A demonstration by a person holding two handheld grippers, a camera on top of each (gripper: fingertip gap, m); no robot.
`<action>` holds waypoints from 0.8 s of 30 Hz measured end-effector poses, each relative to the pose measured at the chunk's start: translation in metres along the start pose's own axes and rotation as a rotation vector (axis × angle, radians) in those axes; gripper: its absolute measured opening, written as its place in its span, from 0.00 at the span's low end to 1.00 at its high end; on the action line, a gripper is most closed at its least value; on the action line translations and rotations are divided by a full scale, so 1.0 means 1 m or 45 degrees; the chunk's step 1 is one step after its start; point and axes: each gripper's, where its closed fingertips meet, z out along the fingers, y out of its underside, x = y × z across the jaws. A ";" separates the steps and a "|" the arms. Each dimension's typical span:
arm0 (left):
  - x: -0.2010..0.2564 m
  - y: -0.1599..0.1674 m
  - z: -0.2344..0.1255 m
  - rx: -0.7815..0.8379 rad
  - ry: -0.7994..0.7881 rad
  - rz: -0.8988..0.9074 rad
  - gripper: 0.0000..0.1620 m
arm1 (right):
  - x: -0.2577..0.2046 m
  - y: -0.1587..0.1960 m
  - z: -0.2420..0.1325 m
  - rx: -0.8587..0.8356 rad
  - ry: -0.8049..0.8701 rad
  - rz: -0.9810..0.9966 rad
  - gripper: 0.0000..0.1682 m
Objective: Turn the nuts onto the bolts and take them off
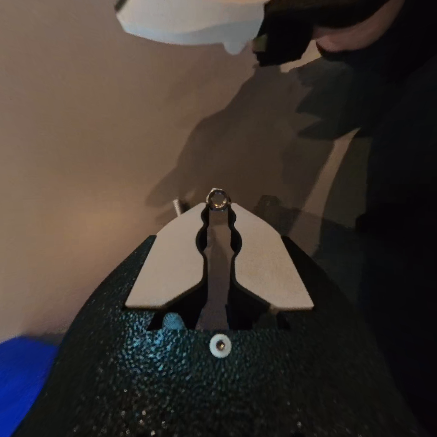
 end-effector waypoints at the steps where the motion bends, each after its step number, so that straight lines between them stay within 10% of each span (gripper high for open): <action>1: 0.000 -0.002 0.008 -0.007 0.000 0.001 0.09 | 0.002 0.000 0.000 -0.002 0.010 0.002 0.13; 16: 0.000 -0.002 0.048 -0.008 0.070 -0.112 0.15 | 0.010 0.002 -0.001 -0.016 0.055 0.073 0.13; 24: -0.049 -0.003 0.006 0.224 -0.331 -0.309 0.24 | 0.005 0.001 -0.001 -0.013 0.031 0.087 0.13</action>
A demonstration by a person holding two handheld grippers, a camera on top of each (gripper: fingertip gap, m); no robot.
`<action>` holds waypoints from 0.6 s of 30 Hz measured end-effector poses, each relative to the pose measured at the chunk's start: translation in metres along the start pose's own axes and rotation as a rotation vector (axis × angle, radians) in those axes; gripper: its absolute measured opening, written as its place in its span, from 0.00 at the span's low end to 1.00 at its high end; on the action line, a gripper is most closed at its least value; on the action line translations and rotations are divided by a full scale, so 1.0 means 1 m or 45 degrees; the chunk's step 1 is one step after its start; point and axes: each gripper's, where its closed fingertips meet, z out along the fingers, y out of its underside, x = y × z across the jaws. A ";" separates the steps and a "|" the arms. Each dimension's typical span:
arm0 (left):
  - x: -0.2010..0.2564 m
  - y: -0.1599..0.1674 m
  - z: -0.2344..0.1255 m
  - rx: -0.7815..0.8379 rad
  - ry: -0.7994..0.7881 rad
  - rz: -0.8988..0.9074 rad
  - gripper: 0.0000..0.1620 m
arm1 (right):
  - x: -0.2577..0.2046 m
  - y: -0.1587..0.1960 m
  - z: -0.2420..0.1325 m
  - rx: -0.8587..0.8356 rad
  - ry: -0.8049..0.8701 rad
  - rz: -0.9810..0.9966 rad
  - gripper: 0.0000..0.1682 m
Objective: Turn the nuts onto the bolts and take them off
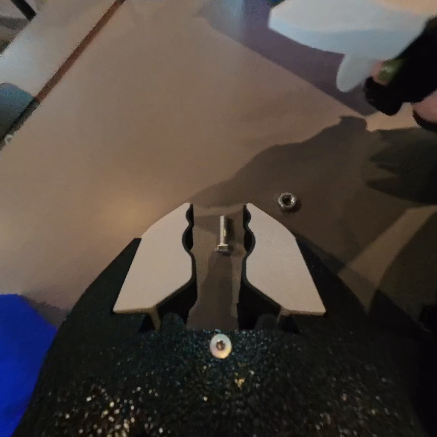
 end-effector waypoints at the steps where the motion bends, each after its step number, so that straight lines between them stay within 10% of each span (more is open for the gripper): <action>1: -0.002 0.006 0.001 -0.037 0.013 -0.044 0.25 | -0.001 0.001 0.000 -0.003 -0.006 0.000 0.14; 18: 0.000 0.050 0.016 -0.265 0.083 -0.092 0.12 | -0.020 0.025 0.007 -0.177 -0.234 0.268 0.19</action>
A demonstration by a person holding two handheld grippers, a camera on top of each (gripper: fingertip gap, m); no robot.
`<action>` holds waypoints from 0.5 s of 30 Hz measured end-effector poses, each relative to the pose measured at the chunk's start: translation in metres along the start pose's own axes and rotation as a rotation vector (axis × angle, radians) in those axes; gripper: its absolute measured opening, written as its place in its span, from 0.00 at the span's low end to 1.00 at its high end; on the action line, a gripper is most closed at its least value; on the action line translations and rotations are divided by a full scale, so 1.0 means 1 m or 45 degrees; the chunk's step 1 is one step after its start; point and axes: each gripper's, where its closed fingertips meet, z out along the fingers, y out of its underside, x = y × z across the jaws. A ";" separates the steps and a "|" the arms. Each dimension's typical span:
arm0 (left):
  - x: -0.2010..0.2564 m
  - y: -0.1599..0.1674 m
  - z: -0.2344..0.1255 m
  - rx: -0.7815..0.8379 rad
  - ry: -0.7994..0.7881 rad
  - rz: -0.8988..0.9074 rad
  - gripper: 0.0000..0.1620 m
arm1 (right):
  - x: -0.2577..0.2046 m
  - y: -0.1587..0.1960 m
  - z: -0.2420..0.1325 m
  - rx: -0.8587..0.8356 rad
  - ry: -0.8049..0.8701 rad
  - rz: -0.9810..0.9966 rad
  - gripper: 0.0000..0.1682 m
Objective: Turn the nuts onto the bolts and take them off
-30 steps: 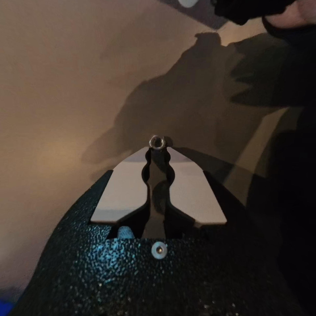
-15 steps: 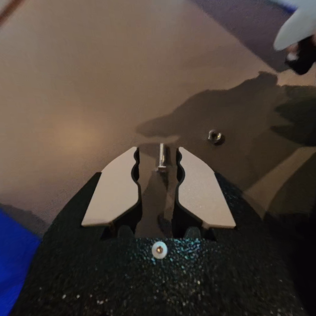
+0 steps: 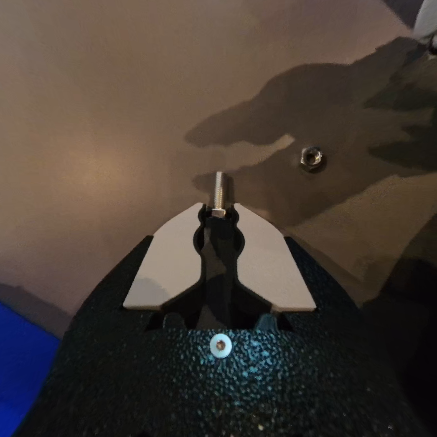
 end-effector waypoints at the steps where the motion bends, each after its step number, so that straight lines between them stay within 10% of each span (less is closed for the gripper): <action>1: -0.001 -0.005 -0.002 0.053 -0.030 0.023 0.12 | -0.002 0.002 0.001 -0.013 -0.037 0.030 0.19; 15: 0.031 -0.079 -0.076 0.972 -0.010 0.224 0.11 | -0.031 -0.008 -0.004 0.025 -0.691 0.822 0.16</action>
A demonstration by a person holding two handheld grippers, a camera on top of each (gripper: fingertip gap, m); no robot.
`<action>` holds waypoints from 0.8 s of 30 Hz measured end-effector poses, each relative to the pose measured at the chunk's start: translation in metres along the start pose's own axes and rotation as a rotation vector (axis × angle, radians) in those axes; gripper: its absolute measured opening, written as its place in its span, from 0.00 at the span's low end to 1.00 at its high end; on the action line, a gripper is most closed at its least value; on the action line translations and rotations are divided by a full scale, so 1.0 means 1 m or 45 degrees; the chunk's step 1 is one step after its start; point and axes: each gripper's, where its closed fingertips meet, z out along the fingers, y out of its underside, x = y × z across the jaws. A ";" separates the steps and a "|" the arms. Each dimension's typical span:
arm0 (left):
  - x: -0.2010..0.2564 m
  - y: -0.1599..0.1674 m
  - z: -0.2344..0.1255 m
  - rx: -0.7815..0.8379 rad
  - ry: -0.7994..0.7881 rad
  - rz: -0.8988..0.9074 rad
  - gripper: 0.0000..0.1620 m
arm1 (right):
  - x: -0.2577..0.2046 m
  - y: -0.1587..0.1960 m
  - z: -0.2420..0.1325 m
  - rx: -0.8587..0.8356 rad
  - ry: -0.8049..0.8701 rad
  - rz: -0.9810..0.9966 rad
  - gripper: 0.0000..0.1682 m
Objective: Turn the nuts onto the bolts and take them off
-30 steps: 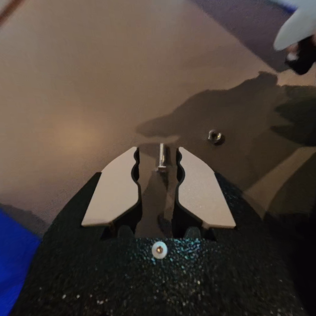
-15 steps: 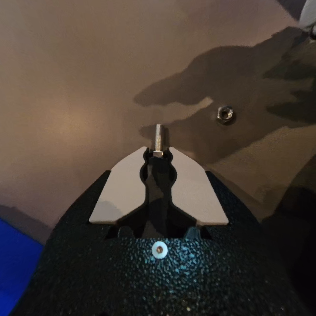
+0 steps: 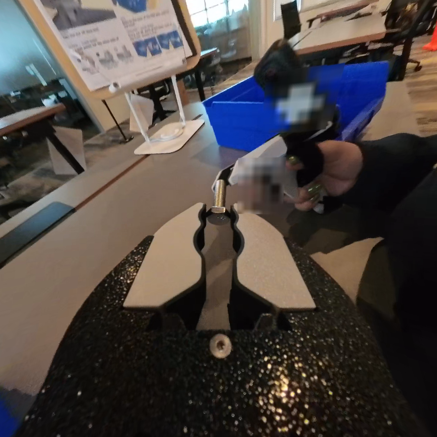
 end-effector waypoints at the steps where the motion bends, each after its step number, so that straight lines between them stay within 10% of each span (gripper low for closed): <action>1: 0.002 -0.002 0.000 0.015 0.007 0.012 0.11 | -0.001 0.001 0.001 0.002 -0.025 0.030 0.16; 10: 0.013 0.001 0.005 -0.007 0.076 0.025 0.11 | -0.012 0.000 -0.001 0.009 -0.181 0.111 0.06; 16: 0.021 0.005 0.000 -0.066 0.251 -0.147 0.27 | -0.025 0.011 -0.001 -0.117 -0.170 -0.218 0.06; 24: 0.044 0.014 -0.005 -0.130 0.479 -0.174 0.25 | -0.046 0.022 0.004 -0.184 -0.247 -0.490 0.06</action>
